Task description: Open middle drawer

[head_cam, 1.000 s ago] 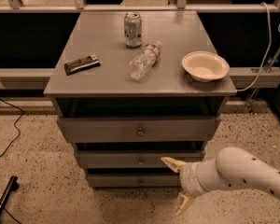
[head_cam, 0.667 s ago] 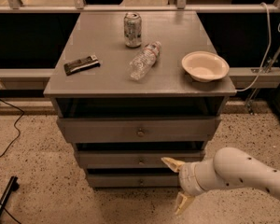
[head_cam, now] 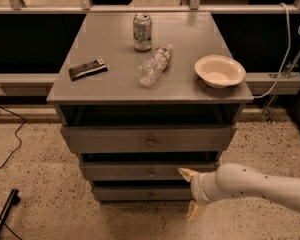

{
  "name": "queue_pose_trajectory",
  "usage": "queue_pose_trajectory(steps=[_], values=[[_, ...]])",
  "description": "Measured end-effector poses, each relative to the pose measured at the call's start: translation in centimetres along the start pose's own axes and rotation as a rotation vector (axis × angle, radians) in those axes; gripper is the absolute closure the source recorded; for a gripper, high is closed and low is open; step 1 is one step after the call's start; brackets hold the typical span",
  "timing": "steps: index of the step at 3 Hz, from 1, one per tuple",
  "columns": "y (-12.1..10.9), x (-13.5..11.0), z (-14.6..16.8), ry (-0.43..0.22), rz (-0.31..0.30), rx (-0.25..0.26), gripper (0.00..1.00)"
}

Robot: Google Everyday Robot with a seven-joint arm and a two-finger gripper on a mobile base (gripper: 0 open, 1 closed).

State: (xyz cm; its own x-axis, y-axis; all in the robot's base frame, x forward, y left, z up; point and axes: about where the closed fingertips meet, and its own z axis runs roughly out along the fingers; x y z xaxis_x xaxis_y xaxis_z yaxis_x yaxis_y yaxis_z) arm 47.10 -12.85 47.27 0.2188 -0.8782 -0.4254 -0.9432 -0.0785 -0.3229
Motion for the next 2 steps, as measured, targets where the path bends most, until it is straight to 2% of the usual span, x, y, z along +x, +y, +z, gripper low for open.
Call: queue_pose_trajectory(steps=[1,2], values=[[-1.4,2.9,2.0,0.047,0.012,0.026,0.0],[-3.5,5.0,2.9,0.057,0.021,0.058,0.0]])
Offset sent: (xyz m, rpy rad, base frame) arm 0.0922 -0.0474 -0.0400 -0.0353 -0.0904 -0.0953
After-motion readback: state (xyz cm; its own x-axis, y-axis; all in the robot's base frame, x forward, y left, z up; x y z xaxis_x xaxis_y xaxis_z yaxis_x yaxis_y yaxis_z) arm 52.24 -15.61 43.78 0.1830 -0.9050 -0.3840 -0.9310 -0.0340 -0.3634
